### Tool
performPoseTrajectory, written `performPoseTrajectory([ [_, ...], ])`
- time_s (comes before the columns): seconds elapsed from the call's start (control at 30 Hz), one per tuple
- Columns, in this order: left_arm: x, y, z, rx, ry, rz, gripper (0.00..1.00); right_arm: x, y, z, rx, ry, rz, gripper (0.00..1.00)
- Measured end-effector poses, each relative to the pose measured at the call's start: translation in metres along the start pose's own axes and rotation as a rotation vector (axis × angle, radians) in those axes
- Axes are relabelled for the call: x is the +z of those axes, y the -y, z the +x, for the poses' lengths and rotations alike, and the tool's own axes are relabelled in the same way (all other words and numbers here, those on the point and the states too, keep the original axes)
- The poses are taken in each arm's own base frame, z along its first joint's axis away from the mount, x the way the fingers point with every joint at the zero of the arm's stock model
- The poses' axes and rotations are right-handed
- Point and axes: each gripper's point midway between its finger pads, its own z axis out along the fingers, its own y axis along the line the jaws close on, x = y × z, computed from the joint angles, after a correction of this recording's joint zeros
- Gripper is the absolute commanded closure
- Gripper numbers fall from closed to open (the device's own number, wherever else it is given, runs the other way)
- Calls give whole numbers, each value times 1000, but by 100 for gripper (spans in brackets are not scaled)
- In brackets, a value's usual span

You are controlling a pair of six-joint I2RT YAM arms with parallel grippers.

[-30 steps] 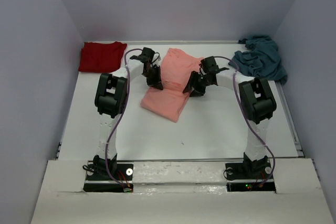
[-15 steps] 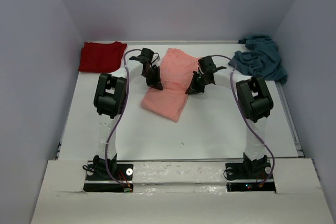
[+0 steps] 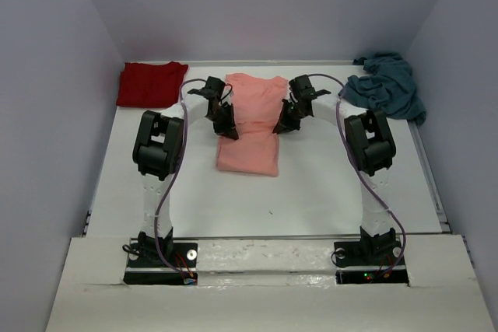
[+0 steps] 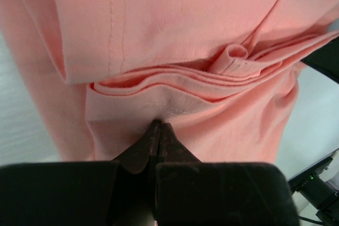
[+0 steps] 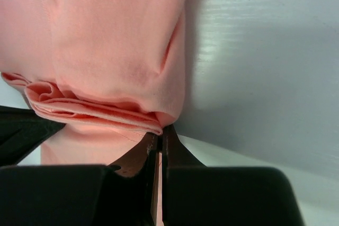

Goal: Fold and stack the t-shirts
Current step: Fold the tshirt

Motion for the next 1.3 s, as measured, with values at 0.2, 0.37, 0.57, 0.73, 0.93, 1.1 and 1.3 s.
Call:
performPoseTrajectory([
  [0.2, -5, -4, 15, -37, -11, -12, 94, 4, -3, -7, -13, -2, 2, 100],
  [0.37, -5, -4, 16, -49, -9, -15, 93, 3, -3, -7, -20, -5, 5, 81],
  [0.57, -7, -6, 12, -55, 3, -37, 39, 0, -8, -13, -47, 11, -4, 40],
  [0.73, -26, 8, -22, -19, 99, -60, 19, -6, -6, -19, -78, 41, 21, 35],
  [0.93, -86, 38, -79, 34, 305, -68, 16, -24, 7, -17, -102, 44, 92, 42],
  [1.1, -144, 57, -86, 57, 414, -44, 16, -66, -3, -13, -101, 57, 69, 100],
  [1.3, -141, 33, -41, 29, 340, -82, 18, -86, -24, 0, -80, 30, -20, 100],
])
